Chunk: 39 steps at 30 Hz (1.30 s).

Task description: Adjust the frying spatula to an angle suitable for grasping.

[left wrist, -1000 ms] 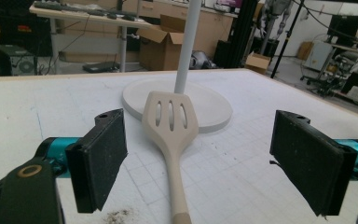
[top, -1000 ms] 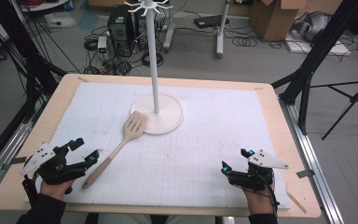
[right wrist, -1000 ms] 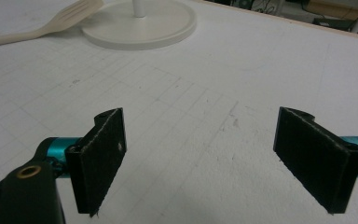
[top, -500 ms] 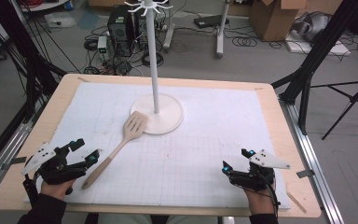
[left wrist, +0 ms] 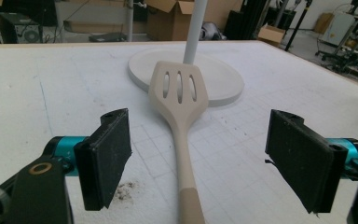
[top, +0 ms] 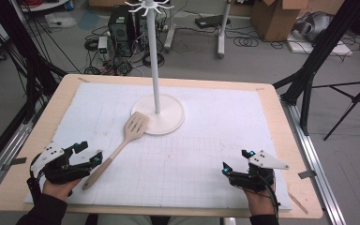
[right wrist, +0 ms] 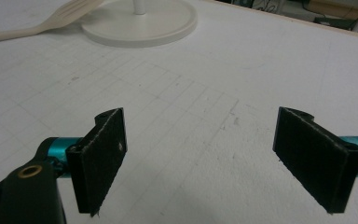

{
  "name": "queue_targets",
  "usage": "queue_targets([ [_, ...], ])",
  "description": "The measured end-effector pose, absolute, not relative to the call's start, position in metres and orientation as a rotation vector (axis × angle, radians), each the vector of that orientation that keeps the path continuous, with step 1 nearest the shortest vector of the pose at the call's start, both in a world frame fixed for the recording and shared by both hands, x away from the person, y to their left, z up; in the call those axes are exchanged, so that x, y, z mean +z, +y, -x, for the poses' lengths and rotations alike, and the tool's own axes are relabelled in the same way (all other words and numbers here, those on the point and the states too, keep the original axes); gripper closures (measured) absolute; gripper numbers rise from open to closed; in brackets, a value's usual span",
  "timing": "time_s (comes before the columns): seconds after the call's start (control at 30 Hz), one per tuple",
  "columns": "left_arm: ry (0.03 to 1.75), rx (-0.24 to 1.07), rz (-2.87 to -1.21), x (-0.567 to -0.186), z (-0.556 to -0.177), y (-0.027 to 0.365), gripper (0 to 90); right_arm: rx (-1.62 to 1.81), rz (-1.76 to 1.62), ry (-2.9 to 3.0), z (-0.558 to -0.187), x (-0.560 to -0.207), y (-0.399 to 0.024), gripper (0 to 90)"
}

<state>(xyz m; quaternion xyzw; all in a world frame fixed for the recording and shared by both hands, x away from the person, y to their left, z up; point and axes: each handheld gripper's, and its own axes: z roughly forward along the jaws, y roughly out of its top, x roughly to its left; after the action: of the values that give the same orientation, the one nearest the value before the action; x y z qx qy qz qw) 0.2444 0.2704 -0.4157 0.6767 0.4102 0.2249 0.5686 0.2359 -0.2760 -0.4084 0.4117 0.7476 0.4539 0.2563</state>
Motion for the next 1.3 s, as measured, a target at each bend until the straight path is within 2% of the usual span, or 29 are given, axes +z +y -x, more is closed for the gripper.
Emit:
queue_targets([
  [0.2,0.962,0.494,-1.667,-0.416,-0.25,0.266,29.2,1.215,-1.114,2.039,-0.237,-0.409,-0.274,16.3],
  [0.4,0.999,0.416,-1.801,-0.421,-0.256,0.258,40.9,1.211,-1.111,2.047,-0.237,-0.41,-0.274,16.3],
  [0.87,1.084,0.464,-2.003,-0.436,-0.259,0.244,40.3,1.206,-1.106,2.056,-0.237,-0.41,-0.273,16.3],
  [1.03,1.079,0.474,-2.024,-0.438,-0.261,0.242,44.7,1.204,-1.106,2.057,-0.237,-0.41,-0.273,16.4],
  [1.2,1.067,0.465,-2.078,-0.441,-0.265,0.24,56.6,1.202,-1.106,2.06,-0.238,-0.41,-0.272,16.4],
  [1.27,1.031,0.452,-2.087,-0.441,-0.264,0.24,67.9,1.202,-1.108,2.061,-0.238,-0.41,-0.272,16.4],
  [1.3,1.031,0.452,-2.087,-0.441,-0.264,0.24,69.4,1.2,-1.111,2.063,-0.238,-0.41,-0.272,16.4],
])
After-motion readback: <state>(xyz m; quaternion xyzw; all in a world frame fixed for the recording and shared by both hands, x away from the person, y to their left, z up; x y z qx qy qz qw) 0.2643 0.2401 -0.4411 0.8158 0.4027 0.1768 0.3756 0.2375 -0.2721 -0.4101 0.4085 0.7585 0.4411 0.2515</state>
